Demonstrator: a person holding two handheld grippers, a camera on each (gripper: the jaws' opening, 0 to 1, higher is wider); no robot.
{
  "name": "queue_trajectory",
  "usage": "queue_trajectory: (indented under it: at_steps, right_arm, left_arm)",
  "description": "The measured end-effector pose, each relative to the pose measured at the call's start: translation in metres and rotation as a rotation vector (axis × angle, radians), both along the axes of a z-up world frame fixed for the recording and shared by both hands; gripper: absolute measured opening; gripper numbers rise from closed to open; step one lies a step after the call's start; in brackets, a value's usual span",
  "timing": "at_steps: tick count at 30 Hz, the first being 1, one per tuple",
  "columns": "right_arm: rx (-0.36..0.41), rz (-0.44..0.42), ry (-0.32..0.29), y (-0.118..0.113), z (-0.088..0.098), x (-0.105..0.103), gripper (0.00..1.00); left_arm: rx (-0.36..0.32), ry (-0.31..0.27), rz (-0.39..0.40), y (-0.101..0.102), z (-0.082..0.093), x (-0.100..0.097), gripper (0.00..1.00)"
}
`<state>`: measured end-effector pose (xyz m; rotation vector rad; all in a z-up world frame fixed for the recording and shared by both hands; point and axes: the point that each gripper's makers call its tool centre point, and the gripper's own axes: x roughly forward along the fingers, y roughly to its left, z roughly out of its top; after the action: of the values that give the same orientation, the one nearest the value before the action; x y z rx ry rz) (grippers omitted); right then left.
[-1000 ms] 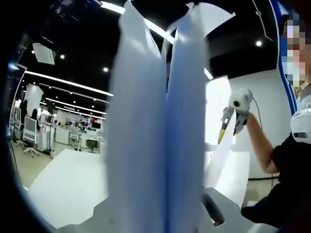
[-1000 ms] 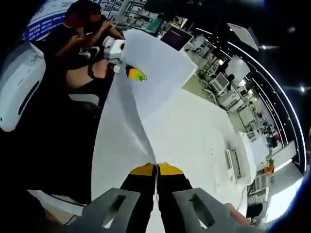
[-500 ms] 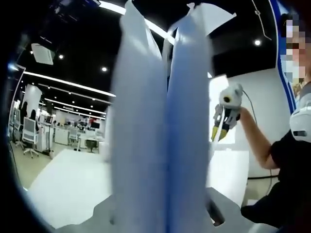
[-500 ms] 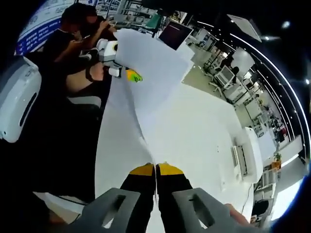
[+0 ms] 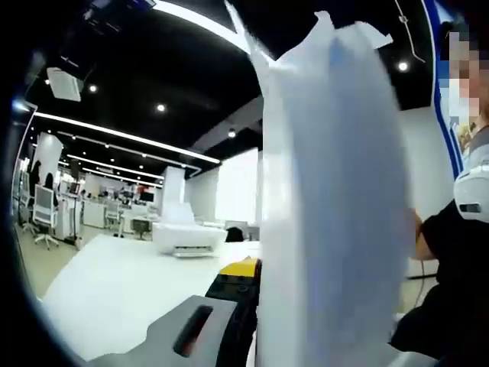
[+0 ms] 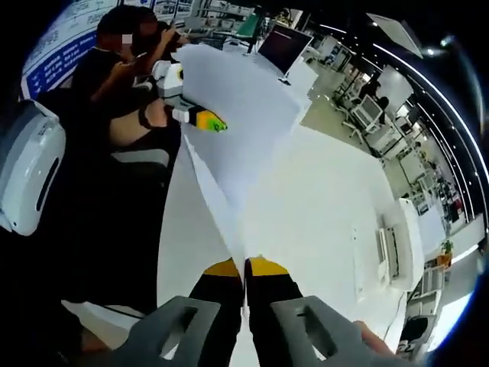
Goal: Organize the stack of printing papers by aligning and flattening the scattered papers on the table
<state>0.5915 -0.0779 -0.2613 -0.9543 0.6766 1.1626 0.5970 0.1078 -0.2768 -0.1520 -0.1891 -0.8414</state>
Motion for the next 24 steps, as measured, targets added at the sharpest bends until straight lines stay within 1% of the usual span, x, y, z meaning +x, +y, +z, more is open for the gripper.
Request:
queue_trajectory:
  at_steps: [6, 16, 19, 24]
  right_arm:
    - [-0.006, 0.003, 0.031, 0.004, -0.002, 0.004, 0.0]
    - [-0.025, 0.011, 0.053, 0.012, -0.001, 0.007, 0.0]
    - [-0.032, 0.013, 0.058, 0.015, -0.002, 0.008, 0.0]
    - [-0.033, 0.011, 0.07, 0.018, -0.005, 0.011, 0.0]
  left_arm:
    - [-0.004, -0.006, -0.003, 0.0, 0.002, -0.001, 0.07]
    - [-0.002, -0.003, -0.007, 0.0, 0.001, 0.0, 0.08]
    - [0.002, -0.003, -0.009, -0.001, 0.0, -0.001, 0.1]
    - [0.033, -0.017, -0.02, -0.005, -0.003, -0.004, 0.16]
